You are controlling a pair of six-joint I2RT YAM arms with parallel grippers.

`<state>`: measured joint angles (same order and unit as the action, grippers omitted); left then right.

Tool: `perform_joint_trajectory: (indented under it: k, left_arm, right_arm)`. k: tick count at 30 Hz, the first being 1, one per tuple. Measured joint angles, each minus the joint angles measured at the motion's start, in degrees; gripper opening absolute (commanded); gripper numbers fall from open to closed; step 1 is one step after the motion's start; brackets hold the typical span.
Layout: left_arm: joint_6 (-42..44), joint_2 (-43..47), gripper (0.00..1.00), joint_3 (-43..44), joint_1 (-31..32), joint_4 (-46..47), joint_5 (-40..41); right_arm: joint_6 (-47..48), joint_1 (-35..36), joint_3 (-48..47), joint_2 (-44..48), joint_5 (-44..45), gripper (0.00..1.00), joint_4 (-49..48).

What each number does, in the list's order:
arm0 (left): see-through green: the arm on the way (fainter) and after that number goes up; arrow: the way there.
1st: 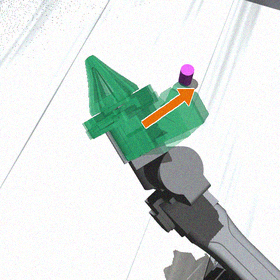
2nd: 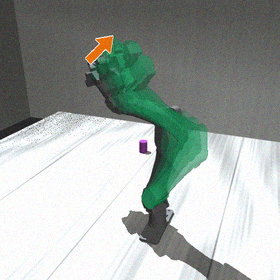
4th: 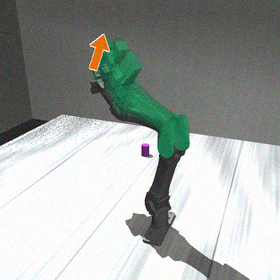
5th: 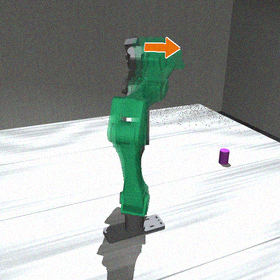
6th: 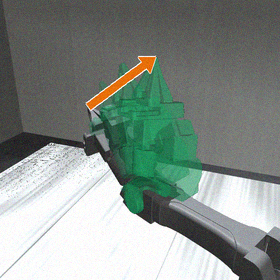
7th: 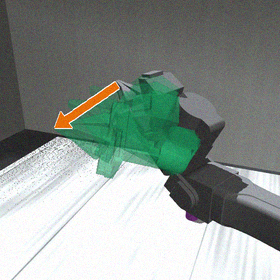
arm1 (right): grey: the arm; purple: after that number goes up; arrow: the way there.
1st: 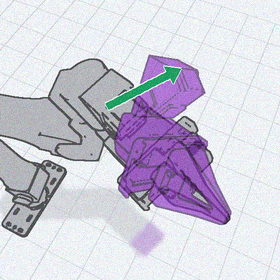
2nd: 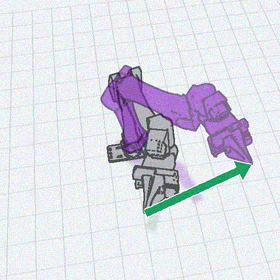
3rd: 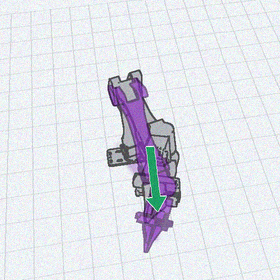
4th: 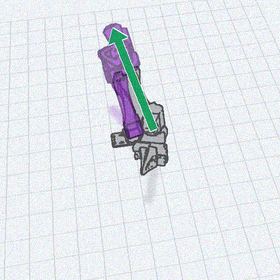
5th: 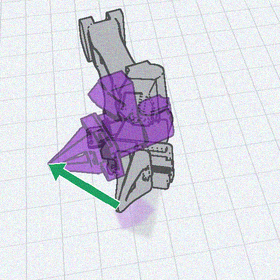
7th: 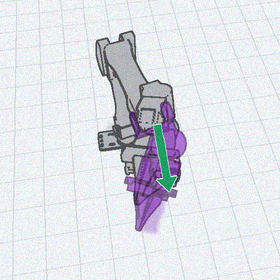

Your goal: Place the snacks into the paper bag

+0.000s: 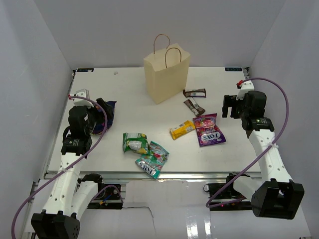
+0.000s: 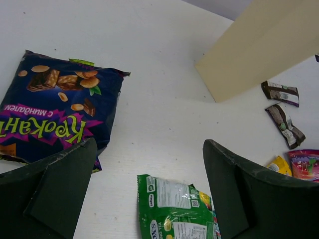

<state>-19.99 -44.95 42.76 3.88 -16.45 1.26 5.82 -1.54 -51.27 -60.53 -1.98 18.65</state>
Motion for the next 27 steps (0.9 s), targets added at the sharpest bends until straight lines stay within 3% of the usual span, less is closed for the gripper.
perform_joint_trajectory:
  k: [4, 8, 11, 13, 16, 17, 21, 27]
  left_arm:
    - [-0.5, 0.3, 0.98, 0.0, 0.0, -1.2, -3.1]
    - [-1.4, 1.5, 0.98, -0.4, 0.0, -2.5, -4.9]
    - [-2.4, 2.5, 0.98, -1.1, 0.0, -3.5, -5.9]
    - [-3.1, 2.8, 0.98, -1.2, 0.0, -4.4, -6.5]
    - [-4.5, 3.0, 0.98, -1.3, 0.0, -5.1, -7.3]
    - [-5.0, 3.2, 0.98, -1.5, 0.0, -5.2, -7.7]
    - [-7.0, 3.5, 0.98, -2.6, 0.0, -6.0, -8.5]
    - [-9.6, 3.4, 0.98, -4.6, 0.0, -6.3, -9.0]
  right_arm:
    - [3.3, 0.0, 0.0, 0.1, -6.1, 0.9, 0.6]
    - [17.0, 0.1, -0.4, -0.1, -22.9, 0.9, 5.1]
    - [22.0, 1.0, -1.4, -2.3, -30.2, 0.9, 8.7]
    - [21.2, 1.2, -3.0, -6.0, -30.3, 0.91, 9.6]
    - [16.0, 0.1, -8.0, -15.8, -26.6, 1.0, 10.1]
    - [14.0, -0.5, -9.2, -18.8, -24.9, 0.95, 9.9]
    - [8.3, -1.9, -10.0, -25.8, -19.3, 0.92, 9.6]
    - [6.0, -1.8, -10.0, -32.4, -19.2, 0.74, 9.2]
